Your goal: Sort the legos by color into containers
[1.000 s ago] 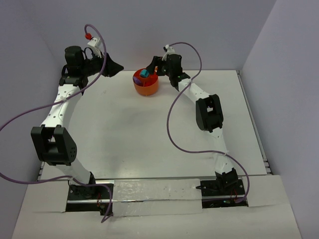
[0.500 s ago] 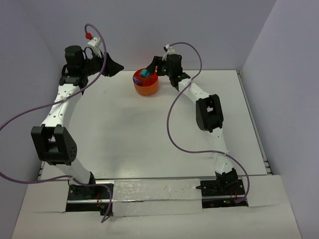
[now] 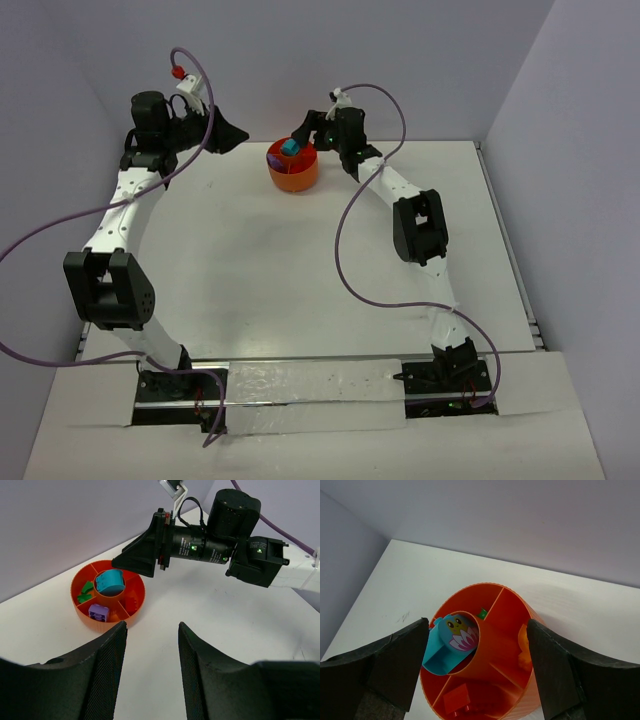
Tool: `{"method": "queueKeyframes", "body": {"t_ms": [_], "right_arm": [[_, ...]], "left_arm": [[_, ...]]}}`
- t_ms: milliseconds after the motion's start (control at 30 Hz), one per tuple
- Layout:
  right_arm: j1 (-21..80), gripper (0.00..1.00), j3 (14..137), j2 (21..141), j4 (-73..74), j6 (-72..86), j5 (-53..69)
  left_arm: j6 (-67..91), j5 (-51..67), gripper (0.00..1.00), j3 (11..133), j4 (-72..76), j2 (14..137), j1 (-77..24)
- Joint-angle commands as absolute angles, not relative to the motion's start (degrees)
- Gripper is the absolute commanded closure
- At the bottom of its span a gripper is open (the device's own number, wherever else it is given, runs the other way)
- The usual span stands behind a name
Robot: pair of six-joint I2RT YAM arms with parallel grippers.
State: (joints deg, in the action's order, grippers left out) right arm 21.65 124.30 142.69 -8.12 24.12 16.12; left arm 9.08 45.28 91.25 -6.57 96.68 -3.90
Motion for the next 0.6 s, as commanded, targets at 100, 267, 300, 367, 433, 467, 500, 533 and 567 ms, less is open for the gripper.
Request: {"method": "queueKeyframes", "body": {"t_ms": [100, 267, 300, 367, 433, 467, 500, 533, 567], "right_arm": [[21.2, 0.14, 127.4, 137.8, -10.2, 25.0, 15.9], [19.8, 0.12, 124.7, 134.2, -9.0, 22.0, 14.5], [19.3, 0.11, 124.3, 133.3, -8.4, 21.4, 14.1], [17.4, 0.08, 122.6, 130.7, -7.4, 20.5, 14.4], [15.0, 0.0, 118.7, 126.7, -3.8, 18.1, 15.9], [14.0, 0.0, 116.9, 124.7, -2.5, 16.7, 16.3], [13.0, 0.0, 116.0, 122.6, -1.9, 16.0, 16.4], [12.1, 0.0, 113.7, 120.3, -1.1, 14.7, 16.6], [10.8, 0.0, 110.4, 116.8, -0.1, 12.9, 16.9]], "left_arm": [[10.1, 45.3, 0.47, 96.1, -6.0, 98.2, -3.5], [7.9, 42.5, 0.41, 101.8, -13.0, 102.4, -3.5], [7.2, 41.6, 0.37, 103.2, -15.1, 103.1, -3.5], [5.9, 39.3, 0.3, 106.3, -20.0, 104.7, -3.5], [5.0, 34.4, 0.13, 108.5, -25.0, 106.9, -3.5], [4.9, 32.5, 0.07, 108.6, -26.2, 107.1, -3.5], [4.9, 31.6, 0.02, 108.2, -26.8, 107.1, -3.4], [5.2, 30.3, 0.01, 107.2, -26.5, 106.7, -3.2], [5.8, 28.5, 0.01, 104.9, -25.3, 106.1, -2.9]]}}
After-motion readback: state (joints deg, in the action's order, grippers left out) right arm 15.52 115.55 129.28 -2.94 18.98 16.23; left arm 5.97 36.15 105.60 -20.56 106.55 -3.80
